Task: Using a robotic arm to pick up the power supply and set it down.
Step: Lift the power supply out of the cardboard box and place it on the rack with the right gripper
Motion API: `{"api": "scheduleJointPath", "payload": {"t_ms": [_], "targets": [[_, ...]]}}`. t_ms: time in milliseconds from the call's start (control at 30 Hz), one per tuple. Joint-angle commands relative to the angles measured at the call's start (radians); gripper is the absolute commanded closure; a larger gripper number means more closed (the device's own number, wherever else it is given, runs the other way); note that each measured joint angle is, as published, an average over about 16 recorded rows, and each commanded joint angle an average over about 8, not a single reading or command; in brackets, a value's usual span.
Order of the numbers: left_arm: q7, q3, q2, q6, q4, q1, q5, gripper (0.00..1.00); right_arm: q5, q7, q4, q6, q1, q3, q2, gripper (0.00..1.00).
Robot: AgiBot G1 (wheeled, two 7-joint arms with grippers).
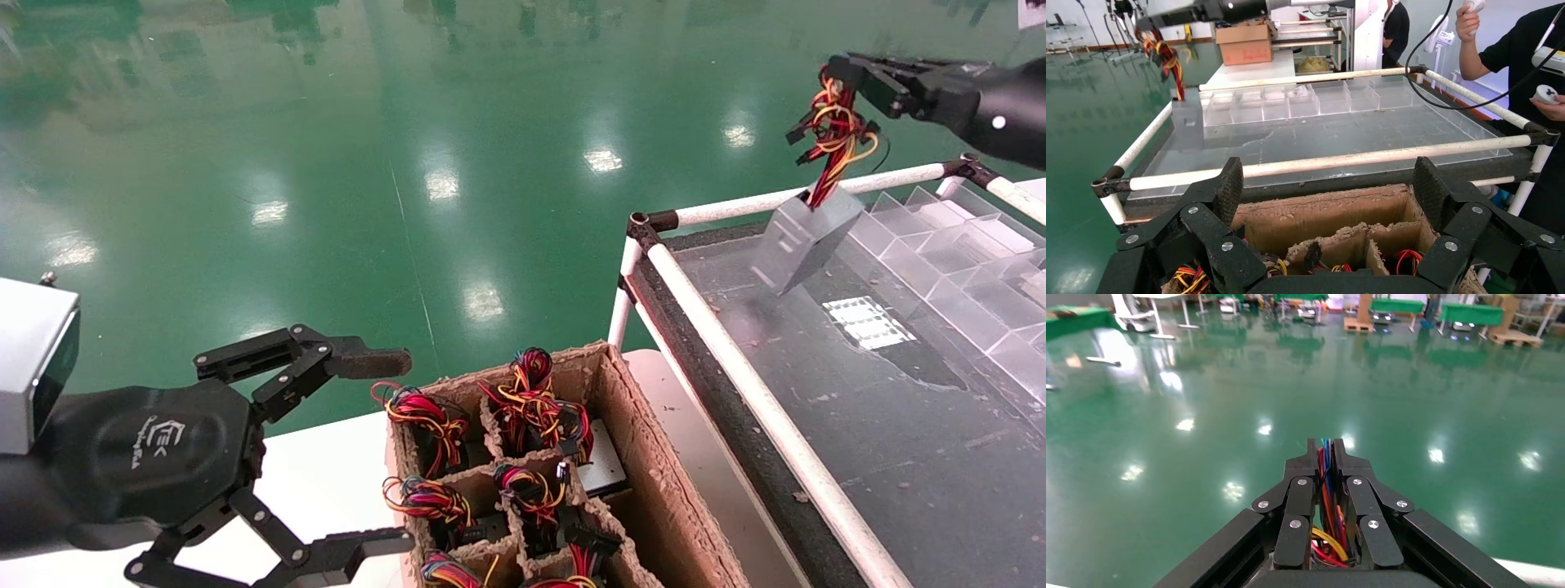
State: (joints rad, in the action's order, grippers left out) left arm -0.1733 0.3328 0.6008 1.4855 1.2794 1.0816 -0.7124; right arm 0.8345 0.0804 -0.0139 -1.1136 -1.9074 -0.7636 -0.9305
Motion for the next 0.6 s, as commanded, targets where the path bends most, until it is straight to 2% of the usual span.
{"api": "scheduleJointPath", "payload": {"t_ms": [33, 200, 600], "targets": [[0.000, 0.000, 0.000, 0.000, 0.000, 0.000, 0.000, 0.00, 0.004, 0.006, -0.004, 0.013, 0.007, -0.003, 0.004, 1.00], [0.000, 0.000, 0.000, 0.000, 0.000, 0.000, 0.000, 0.00, 0.009, 0.005, 0.004, 0.004, 0.011, -0.006, 0.015, 1.00], [0.000, 0.001, 0.000, 0.000, 0.000, 0.000, 0.001, 0.00, 0.052, 0.027, 0.035, -0.090, 0.011, -0.036, 0.029, 1.00]]}}
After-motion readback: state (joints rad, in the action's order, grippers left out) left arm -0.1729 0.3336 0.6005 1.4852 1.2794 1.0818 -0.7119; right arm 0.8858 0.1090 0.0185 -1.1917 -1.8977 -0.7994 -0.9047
